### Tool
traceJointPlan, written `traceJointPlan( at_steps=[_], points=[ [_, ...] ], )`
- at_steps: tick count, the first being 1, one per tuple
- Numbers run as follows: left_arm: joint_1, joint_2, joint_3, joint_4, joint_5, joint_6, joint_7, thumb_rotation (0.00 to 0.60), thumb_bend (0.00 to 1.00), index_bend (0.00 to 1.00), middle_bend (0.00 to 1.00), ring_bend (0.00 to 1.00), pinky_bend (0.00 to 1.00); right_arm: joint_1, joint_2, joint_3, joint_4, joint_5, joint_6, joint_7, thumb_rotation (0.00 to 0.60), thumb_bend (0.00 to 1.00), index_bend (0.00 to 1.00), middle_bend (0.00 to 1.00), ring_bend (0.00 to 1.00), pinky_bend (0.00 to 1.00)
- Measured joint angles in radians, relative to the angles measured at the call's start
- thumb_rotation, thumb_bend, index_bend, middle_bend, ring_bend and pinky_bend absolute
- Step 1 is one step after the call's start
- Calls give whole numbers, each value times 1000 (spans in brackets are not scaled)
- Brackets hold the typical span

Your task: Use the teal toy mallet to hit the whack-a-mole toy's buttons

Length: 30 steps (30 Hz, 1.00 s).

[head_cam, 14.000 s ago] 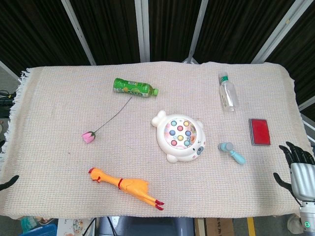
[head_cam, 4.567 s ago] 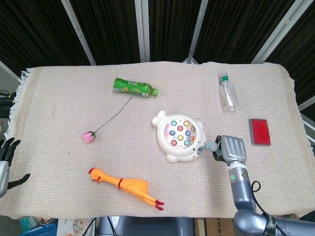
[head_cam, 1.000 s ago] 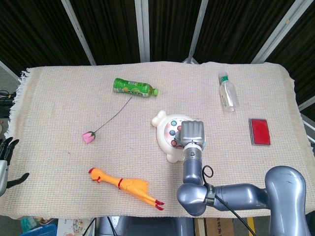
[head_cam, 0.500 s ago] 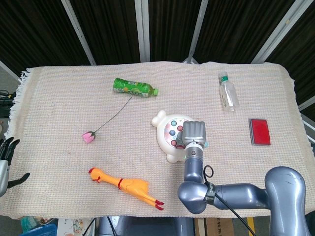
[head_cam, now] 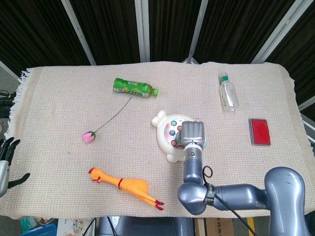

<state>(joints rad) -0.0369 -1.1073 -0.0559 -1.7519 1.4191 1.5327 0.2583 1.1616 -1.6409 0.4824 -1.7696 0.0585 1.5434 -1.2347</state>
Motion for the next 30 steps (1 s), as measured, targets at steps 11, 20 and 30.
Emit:
traceJointPlan(
  at_steps=[11,20,30],
  points=[
    [0,1,1,-1,0,-1,1,600,3,131,35,0,0,-26,81,44,-96,-18,24,25,600,612,928,712,622,402],
    [3,1,0,-4,1,7,-1,600,3,130,35,0,0,-119,212,32,-204,-53,-11,82,600,613,928,712,622,402],
    [6,-6,3,13,55,38,-14,600,3,131,35,0,0,-272,386,-51,-255,-106,-168,194,600,612,928,712,612,402]
  ],
)
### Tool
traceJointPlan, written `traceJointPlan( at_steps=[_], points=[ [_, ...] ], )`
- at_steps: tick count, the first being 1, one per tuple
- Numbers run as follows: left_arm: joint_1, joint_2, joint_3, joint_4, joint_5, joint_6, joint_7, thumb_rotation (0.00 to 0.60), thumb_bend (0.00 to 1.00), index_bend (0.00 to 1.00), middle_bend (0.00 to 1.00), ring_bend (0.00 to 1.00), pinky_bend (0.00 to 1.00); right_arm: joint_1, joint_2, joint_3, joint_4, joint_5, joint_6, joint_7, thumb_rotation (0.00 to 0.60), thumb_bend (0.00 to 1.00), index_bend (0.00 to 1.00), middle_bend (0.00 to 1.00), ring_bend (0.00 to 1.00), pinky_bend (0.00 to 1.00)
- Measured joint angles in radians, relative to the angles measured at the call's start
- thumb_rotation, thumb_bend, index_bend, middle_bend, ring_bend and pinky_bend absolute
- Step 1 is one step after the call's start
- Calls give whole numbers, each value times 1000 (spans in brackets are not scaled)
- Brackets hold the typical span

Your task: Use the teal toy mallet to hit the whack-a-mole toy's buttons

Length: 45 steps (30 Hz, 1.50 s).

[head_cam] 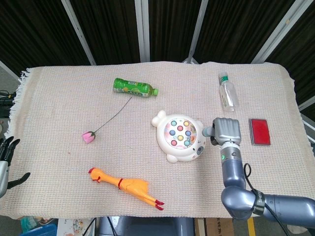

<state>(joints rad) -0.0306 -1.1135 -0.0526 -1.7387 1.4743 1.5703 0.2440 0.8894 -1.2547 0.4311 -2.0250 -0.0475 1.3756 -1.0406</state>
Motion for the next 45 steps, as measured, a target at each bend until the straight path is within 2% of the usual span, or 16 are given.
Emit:
traceJointPlan(
  at_steps=[8,29,38,45],
  points=[
    [2,-22,2,46,49,35,-17,600,3,131,36,0,0,-101,84,-112,47,-85,-153,119,600,611,927,712,600,402],
    [1,-23,-2,35,33,20,-7,600,3,131,36,0,0,-180,67,-259,201,-253,-289,290,600,613,928,712,584,392],
    [-1,-25,1,38,37,15,-2,600,3,131,36,0,0,-190,48,-296,263,-284,-330,327,600,612,928,712,581,390],
    [-3,-26,1,33,29,8,14,600,3,132,36,0,0,-169,19,-307,281,-223,-281,285,600,612,928,712,578,390]
  ],
)
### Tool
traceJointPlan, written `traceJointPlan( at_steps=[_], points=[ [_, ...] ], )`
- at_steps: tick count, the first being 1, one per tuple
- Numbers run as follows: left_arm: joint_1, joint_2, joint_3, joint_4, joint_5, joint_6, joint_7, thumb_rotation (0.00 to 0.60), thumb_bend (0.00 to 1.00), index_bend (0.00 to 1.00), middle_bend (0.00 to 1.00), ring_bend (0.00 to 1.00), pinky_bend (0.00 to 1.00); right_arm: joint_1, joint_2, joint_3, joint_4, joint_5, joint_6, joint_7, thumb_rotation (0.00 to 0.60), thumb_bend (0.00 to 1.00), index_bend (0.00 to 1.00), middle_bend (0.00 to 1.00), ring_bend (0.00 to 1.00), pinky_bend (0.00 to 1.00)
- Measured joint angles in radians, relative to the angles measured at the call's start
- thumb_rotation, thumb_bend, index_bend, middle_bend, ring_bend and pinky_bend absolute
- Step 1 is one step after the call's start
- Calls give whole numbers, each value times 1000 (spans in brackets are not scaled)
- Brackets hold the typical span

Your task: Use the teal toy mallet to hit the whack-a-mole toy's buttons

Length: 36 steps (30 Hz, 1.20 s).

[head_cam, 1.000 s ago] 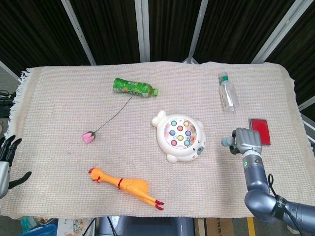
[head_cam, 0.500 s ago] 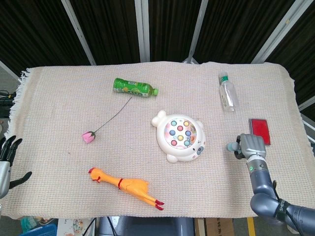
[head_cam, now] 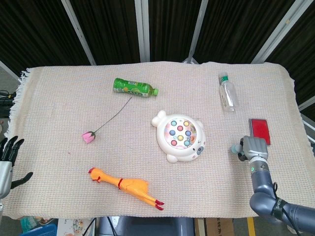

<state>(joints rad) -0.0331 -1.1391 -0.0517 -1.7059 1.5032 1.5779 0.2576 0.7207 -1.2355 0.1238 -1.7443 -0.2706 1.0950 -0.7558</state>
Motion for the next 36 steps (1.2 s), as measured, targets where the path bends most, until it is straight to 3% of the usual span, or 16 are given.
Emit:
traceJointPlan(
  at_steps=[8,19,36],
  points=[
    [0,2,-1,-4,-5,-3,5,600,3,132,36,0,0,22,-30,2,23,81,31,-34,600,612,928,690,544,378],
    [0,0,2,-13,-7,-8,15,600,3,132,36,0,0,15,-37,-2,47,73,0,-8,600,612,927,674,524,370],
    [0,1,3,-18,-9,-10,16,600,3,132,36,0,0,22,-31,-22,56,88,-36,-10,600,612,860,512,390,313]
  ],
)
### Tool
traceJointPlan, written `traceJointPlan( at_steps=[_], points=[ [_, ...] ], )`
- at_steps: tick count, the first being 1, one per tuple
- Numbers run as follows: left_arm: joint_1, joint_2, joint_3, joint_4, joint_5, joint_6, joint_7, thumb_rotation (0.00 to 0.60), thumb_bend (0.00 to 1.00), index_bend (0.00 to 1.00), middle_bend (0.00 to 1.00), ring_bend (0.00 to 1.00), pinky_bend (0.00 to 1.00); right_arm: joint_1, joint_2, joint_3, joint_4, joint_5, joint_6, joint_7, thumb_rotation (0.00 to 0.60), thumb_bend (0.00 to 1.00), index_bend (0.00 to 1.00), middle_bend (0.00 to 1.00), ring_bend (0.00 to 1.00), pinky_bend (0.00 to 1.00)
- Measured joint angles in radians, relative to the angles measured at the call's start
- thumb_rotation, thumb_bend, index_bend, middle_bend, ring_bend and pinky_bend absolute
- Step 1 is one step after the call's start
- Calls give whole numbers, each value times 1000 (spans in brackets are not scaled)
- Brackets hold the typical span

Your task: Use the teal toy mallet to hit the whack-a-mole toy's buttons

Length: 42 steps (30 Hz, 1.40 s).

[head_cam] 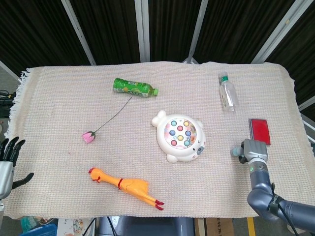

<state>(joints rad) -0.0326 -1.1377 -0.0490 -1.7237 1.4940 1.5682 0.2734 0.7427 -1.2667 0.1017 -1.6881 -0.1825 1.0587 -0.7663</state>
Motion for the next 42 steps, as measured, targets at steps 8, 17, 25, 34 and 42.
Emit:
traceJointPlan(
  at_steps=[8,17,25,34,42],
  points=[
    [0,0,1,-2,0,-1,2,600,3,132,36,0,0,-1,-1,-2,4,-6,0,13,600,612,851,452,345,290],
    [0,0,2,-3,-2,-4,6,600,3,132,36,0,0,-3,5,-8,9,-10,-8,23,600,612,838,420,339,289],
    [0,-1,2,-5,-3,-4,8,600,3,132,36,0,0,1,13,-16,2,-10,-10,19,600,612,805,369,321,279],
    [1,0,2,-5,-4,-4,7,600,3,132,36,0,0,7,16,-22,0,2,-13,11,600,612,766,329,308,274],
    [0,-1,2,-4,-4,-6,9,600,3,132,36,0,0,13,16,-25,1,12,-14,9,600,612,724,307,293,273]
  ],
)
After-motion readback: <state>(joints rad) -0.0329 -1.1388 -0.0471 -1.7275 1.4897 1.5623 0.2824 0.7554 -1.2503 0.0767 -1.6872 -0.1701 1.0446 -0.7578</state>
